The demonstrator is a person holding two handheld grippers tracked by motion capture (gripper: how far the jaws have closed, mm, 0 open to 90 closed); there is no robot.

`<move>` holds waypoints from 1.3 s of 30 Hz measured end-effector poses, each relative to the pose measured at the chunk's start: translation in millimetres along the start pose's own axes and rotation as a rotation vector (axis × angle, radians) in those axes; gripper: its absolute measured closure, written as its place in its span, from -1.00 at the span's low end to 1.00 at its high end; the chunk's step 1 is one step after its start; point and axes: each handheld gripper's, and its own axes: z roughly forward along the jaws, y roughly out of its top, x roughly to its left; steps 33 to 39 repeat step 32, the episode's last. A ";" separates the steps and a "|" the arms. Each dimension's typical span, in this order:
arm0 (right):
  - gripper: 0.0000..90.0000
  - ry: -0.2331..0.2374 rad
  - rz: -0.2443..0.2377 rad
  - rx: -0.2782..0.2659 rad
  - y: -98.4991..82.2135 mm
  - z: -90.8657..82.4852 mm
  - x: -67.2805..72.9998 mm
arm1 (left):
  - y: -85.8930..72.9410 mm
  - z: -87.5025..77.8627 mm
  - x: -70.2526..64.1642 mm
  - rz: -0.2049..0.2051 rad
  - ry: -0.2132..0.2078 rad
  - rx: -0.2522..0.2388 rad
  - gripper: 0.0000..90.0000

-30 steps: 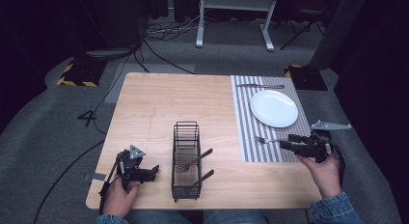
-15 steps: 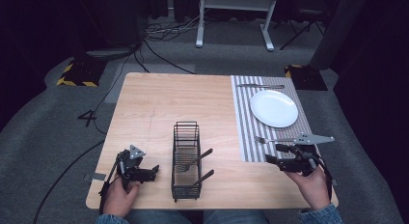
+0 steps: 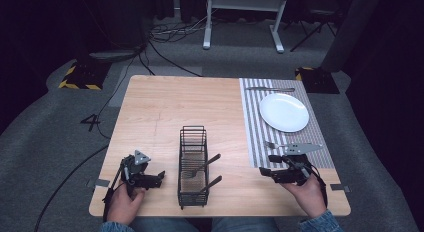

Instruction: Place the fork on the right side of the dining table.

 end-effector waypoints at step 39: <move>-0.73 -0.083 -0.176 0.062 -30.1 87.3 36.3 | 0.3 0.2 0.0 0.002 -0.001 0.001 -1.00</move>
